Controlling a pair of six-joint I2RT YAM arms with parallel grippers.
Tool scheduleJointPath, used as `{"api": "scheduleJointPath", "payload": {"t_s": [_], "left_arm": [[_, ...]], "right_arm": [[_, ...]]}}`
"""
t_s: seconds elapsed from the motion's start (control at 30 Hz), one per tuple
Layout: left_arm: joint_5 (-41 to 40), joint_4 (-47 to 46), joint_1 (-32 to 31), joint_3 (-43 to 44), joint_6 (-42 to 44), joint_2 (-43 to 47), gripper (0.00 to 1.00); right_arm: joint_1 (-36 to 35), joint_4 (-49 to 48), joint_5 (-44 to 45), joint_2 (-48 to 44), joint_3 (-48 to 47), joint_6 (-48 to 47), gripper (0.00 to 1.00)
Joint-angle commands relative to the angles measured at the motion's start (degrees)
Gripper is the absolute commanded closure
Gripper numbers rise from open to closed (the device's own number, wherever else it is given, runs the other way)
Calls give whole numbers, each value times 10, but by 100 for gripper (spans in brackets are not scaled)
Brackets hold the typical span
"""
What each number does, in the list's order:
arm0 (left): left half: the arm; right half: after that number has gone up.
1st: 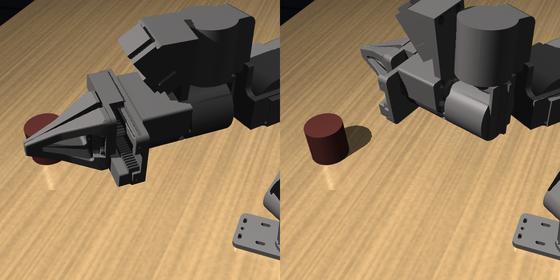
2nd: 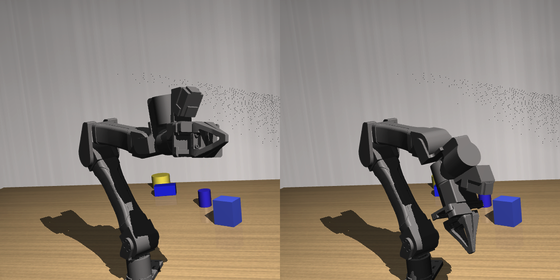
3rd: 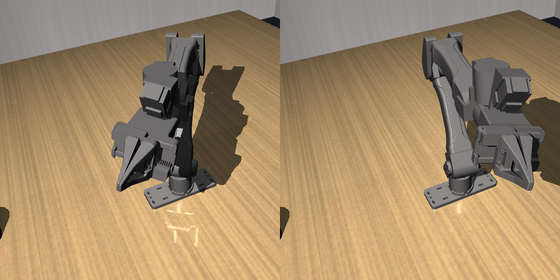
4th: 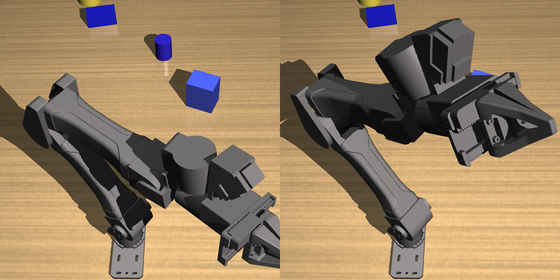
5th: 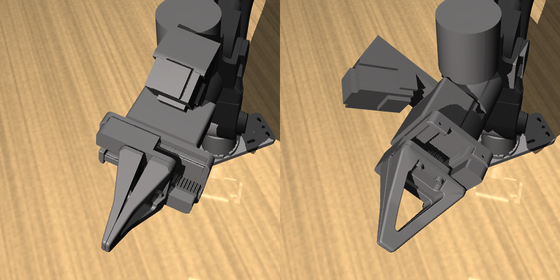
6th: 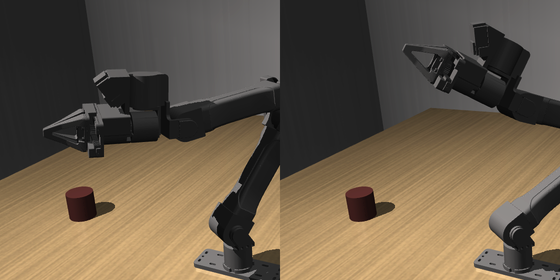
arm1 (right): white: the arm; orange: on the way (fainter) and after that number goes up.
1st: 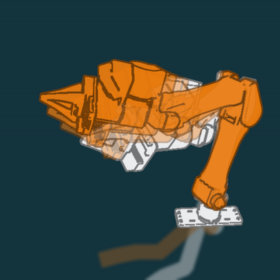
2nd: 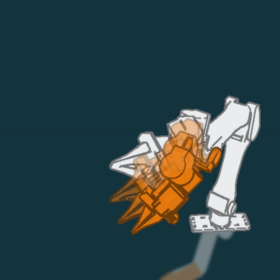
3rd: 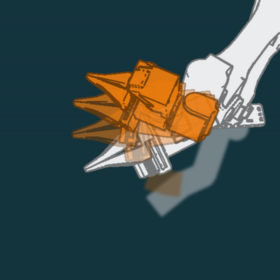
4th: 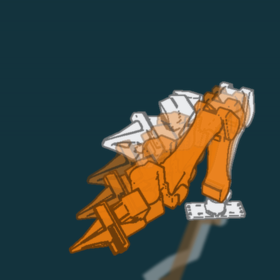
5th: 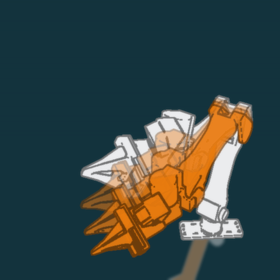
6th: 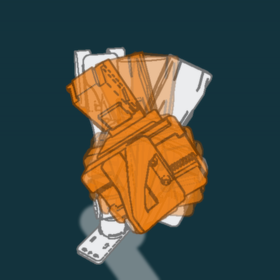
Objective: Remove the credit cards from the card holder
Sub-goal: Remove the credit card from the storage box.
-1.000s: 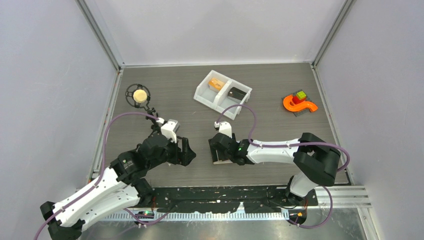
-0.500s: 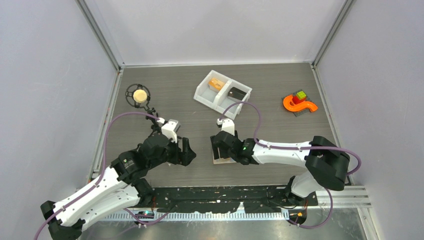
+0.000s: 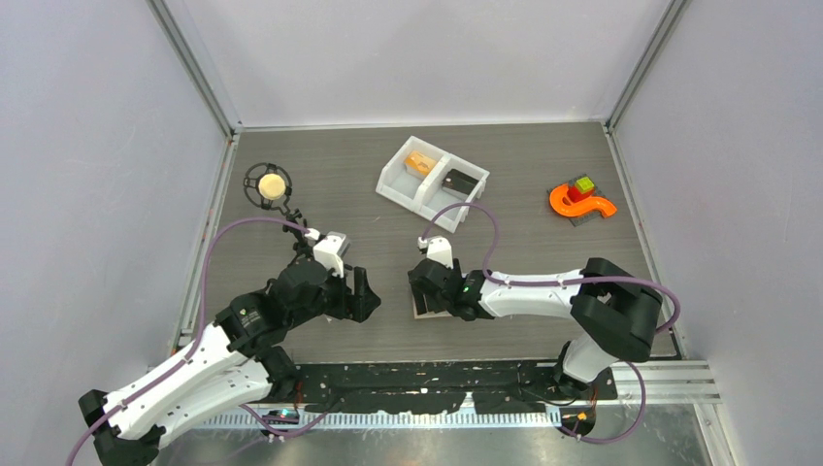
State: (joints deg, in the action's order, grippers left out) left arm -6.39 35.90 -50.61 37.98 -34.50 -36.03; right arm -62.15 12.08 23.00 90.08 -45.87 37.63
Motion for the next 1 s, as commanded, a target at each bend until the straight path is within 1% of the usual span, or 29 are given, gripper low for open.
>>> {"api": "scheduleJointPath", "payload": {"t_s": [0.0,0.2,0.37,0.97], "left_arm": [[-4,-6,-2,1,-1,-2,23],[-3,-9,-2,3,0,-6,23],[-3,-9,-2,2,0,-8,23],[6,-13,-2,3,-6,-11,23]], "right_arm": [[-2,-8,16,9,-6,4,29],[-1,-9,9,25,-9,4,29],[-2,-11,3,21,-10,5,27],[-2,-17,-18,30,-7,-2,27]]}}
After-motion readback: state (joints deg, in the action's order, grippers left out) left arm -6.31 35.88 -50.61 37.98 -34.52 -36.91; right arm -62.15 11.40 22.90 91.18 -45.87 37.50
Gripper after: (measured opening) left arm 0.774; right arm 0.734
